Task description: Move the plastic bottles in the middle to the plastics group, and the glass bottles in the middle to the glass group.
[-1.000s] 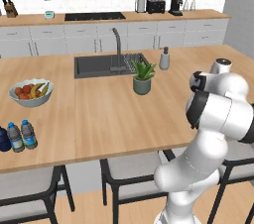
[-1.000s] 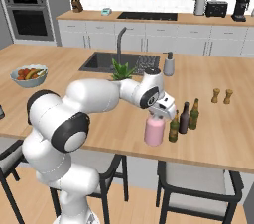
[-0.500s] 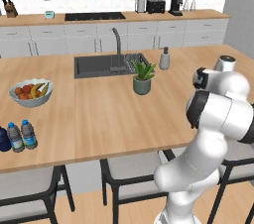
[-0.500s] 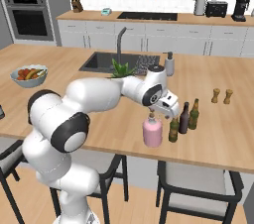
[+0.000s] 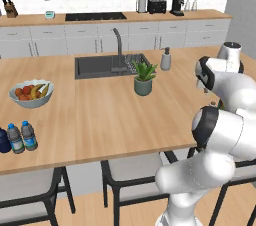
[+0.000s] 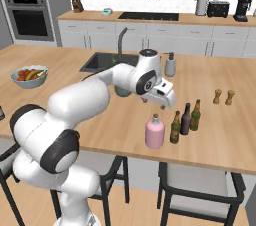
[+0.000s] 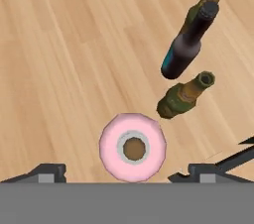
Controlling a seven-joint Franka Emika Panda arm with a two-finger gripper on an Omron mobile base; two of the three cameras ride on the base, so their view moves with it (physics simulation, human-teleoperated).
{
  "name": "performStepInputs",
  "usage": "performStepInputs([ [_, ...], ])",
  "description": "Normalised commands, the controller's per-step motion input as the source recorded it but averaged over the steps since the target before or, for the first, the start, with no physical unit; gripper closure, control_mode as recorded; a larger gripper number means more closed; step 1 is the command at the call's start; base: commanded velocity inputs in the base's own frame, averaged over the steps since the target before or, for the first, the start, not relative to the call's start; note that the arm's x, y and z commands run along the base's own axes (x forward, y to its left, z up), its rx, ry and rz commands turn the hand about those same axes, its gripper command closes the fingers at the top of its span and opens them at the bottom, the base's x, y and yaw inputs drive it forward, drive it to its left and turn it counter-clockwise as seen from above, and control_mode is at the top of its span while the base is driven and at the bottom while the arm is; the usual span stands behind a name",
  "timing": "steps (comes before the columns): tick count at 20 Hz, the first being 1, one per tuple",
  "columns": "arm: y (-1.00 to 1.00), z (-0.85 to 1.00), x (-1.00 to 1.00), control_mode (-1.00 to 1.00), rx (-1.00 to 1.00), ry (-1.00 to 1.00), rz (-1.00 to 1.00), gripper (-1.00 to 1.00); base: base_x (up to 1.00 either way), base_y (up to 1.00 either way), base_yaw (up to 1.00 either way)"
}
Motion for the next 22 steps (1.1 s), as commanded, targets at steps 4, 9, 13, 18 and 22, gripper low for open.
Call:
performStepInputs([
  [4, 0.82, 0.05, -0.62, -1.00, -0.07, -0.01, 0.15, -1.00, 0.00, 0.00, 0.00],
  [9, 0.98, 0.00, -0.46, -1.00, -0.04, 0.00, 0.14, -1.00, 0.00, 0.00, 0.00],
  [13, 0.82, 0.00, -0.50, -1.00, 0.00, -0.02, 0.13, -1.00, 0.00, 0.00, 0.00],
  [18, 0.63, 0.06, -0.62, -1.00, 0.07, -0.04, 0.02, -1.00, 0.00, 0.00, 0.00],
  [22, 0.47, 0.22, -0.80, -1.00, 0.00, 0.00, 0.10, -1.00, 0.00, 0.00, 0.00],
])
